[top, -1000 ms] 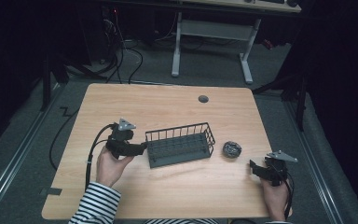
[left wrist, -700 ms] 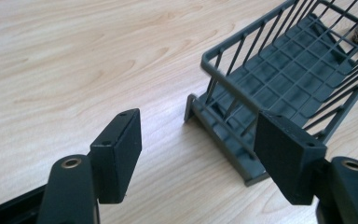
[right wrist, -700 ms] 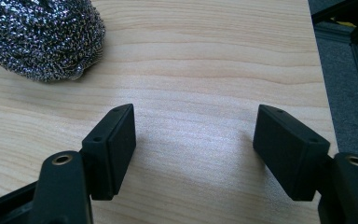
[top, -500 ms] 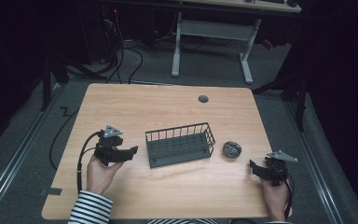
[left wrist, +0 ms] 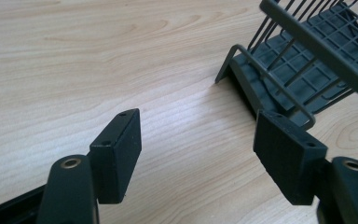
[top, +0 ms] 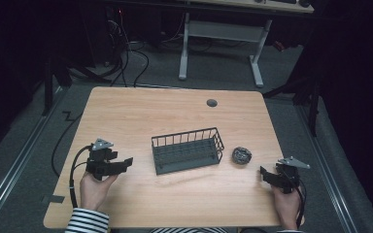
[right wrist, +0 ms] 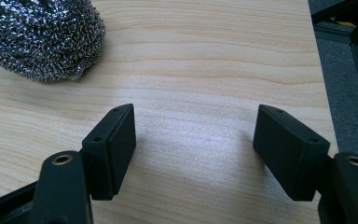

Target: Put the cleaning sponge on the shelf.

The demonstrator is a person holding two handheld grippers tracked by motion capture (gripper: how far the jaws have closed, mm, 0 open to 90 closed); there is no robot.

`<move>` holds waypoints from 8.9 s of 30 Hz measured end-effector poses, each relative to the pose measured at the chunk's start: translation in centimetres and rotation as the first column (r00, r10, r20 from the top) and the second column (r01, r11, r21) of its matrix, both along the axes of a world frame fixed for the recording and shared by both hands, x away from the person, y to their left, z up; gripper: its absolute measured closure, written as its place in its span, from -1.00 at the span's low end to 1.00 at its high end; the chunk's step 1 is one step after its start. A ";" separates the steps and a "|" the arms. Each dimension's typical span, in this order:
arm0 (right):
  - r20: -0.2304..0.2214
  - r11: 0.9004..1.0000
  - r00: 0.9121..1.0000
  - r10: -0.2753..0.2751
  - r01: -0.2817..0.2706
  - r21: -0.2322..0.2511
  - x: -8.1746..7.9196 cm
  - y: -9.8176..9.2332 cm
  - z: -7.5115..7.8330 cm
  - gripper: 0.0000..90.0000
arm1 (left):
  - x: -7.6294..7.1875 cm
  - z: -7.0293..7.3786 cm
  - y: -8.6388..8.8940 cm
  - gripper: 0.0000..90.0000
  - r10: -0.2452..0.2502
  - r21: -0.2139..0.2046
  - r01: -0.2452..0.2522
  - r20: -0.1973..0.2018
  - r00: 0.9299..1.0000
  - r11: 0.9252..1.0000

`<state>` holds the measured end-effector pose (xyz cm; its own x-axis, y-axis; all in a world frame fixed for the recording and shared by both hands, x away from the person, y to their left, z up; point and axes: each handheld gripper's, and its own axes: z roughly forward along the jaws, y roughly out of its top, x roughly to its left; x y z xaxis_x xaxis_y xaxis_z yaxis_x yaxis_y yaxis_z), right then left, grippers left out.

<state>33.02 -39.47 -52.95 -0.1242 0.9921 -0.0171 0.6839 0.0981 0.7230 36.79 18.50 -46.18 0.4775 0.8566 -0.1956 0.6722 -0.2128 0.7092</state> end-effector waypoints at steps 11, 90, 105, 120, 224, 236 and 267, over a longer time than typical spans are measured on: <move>0.000 1.000 1.000 0.000 0.000 0.000 0.0 0.0 0.0 -0.33 | -0.7 -1.4 1.3 -0.22 0.039 -0.001 -0.039 0.005 0.999 0.999; -0.019 0.999 0.999 0.048 -0.048 -0.002 0.1 -0.2 0.2 -0.32 | -0.3 -7.5 1.5 -0.33 0.170 0.144 -0.185 0.115 0.979 0.972; -0.028 0.996 0.996 0.086 -0.085 0.028 -2.2 -0.4 1.0 -0.33 | -0.3 -7.5 1.5 -0.40 0.156 0.141 -0.171 0.109 0.982 0.975; 0.020 0.977 0.978 0.205 -0.206 0.056 -2.9 3.0 3.4 -0.41 | -0.3 -7.5 1.5 -0.40 0.158 0.134 -0.172 0.108 0.982 0.976; -0.070 0.816 0.813 0.578 -0.577 0.032 7.7 16.2 14.8 -0.18 | -0.2 -7.5 1.5 -0.45 0.168 0.145 -0.183 0.106 0.980 0.972; -0.176 0.802 0.788 0.590 -0.597 0.020 9.9 20.1 12.6 -0.20 | -0.2 -7.5 1.5 -0.45 0.163 0.147 -0.178 0.105 0.981 0.973; -0.095 0.838 0.833 0.546 -0.541 0.074 8.8 16.5 12.5 -0.33 | -0.2 -7.5 1.4 -0.46 0.157 0.146 -0.172 0.106 0.982 0.974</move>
<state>41.80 -22.92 -40.42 -0.6420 0.7637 0.0681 0.6031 0.4481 0.6599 36.55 19.95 -53.69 0.3374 0.9412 -0.0169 0.6397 -0.2161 0.7376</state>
